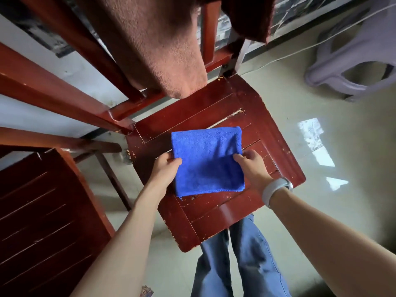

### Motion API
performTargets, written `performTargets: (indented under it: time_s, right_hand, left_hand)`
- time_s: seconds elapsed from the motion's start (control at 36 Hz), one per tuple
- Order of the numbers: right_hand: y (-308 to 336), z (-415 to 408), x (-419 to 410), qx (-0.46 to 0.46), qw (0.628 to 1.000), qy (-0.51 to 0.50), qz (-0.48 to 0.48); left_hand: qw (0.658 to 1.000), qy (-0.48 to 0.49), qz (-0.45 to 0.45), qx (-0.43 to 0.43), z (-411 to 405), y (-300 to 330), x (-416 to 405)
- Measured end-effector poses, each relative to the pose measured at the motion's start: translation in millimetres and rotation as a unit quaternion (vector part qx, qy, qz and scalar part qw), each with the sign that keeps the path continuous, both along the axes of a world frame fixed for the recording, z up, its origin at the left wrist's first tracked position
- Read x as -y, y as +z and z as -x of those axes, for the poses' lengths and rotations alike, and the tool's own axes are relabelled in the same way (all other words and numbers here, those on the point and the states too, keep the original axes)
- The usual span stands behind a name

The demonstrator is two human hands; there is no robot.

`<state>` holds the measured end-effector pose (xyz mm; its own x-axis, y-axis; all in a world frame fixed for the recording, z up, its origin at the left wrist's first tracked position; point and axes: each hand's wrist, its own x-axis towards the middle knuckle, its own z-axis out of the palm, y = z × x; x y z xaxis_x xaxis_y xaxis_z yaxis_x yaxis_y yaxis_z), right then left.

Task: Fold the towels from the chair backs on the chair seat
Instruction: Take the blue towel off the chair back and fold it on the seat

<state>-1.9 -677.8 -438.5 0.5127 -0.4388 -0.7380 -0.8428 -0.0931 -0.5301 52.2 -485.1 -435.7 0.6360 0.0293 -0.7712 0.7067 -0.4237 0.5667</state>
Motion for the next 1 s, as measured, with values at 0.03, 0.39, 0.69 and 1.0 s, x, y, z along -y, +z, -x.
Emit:
performTargets:
  time_s: [0.03,0.39,0.69,1.0]
  right_hand:
    - [3.1,3.2,-0.2,0.014,1.000,0.007,0.001]
    - [126.8,89.7,27.1,0.108,0.992,-0.059,-0.037]
    - [233.6,158.6,169.5,0.158,0.975,-0.148,-0.046]
    - [309.4,259.0,389.9,0.230,0.946,-0.215,0.070]
  left_hand:
    - [1.000,0.007,0.008,0.003,3.1,3.7,0.2]
    - [0.987,-0.086,-0.051,0.123,80.5,126.8,43.7]
    - [0.960,-0.160,-0.017,0.228,125.9,233.6,197.2]
    - [0.914,-0.237,0.045,0.326,186.8,299.2,449.0]
